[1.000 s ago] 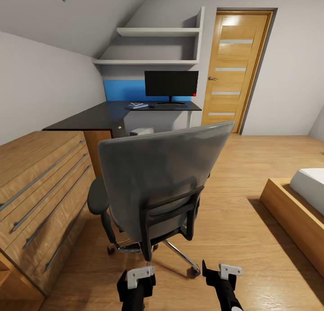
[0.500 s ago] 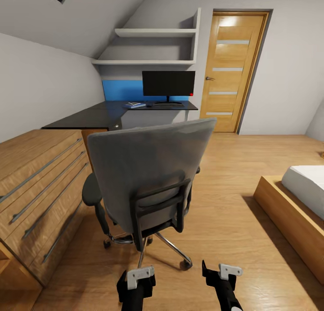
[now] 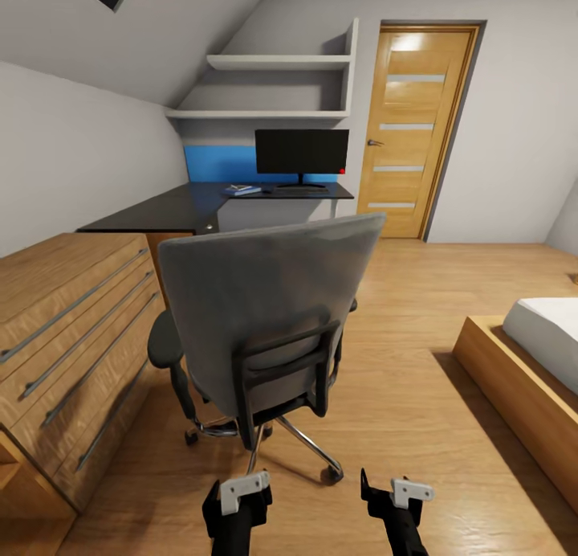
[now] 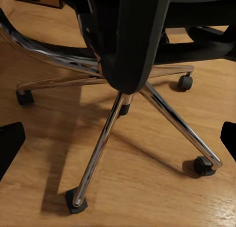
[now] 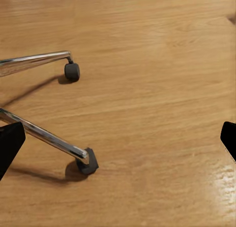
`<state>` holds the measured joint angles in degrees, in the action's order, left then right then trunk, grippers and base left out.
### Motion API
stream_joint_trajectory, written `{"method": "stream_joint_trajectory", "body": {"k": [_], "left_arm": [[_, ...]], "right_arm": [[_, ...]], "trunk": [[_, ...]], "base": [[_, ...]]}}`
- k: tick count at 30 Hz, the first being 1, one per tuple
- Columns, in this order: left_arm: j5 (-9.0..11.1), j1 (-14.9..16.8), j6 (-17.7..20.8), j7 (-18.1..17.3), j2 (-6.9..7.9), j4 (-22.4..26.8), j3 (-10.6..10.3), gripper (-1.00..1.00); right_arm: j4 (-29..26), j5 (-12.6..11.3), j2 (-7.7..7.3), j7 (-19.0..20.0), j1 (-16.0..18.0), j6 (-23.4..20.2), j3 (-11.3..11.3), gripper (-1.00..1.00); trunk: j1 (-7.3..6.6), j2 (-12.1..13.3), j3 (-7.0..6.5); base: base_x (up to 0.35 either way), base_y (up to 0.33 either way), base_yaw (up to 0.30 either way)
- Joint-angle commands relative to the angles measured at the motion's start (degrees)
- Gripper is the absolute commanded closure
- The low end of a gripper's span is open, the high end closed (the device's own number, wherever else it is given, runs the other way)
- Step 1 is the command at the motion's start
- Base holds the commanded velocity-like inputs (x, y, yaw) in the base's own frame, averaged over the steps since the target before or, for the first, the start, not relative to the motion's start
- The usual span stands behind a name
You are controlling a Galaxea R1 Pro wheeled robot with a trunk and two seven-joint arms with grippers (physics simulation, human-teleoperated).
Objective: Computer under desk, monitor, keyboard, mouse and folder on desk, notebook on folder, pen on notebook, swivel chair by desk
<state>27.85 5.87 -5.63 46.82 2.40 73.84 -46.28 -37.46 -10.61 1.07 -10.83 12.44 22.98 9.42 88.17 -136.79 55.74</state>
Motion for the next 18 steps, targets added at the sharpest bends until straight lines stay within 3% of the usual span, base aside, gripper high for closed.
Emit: {"method": "stream_joint_trajectory", "body": {"k": [1,9,18], "left_arm": [[0.60,0.08,-0.61,0.27,0.06,0.04,-0.21,-1.00],[0.58,0.09,-0.69,0.37,0.06,0.07,-0.21,-1.00],[0.61,0.06,-0.70,0.49,0.06,0.07,-0.26,-1.00]], "right_arm": [[0.18,-0.29,-0.04,-0.36,0.04,0.51,0.36,-1.00],[0.71,0.88,0.04,-0.41,0.04,1.40,0.34,-1.00],[0.76,1.01,-0.01,-0.40,0.05,1.47,0.34,-1.00]], "trunk": [[-0.01,-0.02,-0.03],[-0.01,-0.02,-0.74],[-1.99,3.59,-2.76]], "base": [[0.000,0.000,0.010],[0.000,0.000,0.004],[0.000,0.000,0.005]]}}
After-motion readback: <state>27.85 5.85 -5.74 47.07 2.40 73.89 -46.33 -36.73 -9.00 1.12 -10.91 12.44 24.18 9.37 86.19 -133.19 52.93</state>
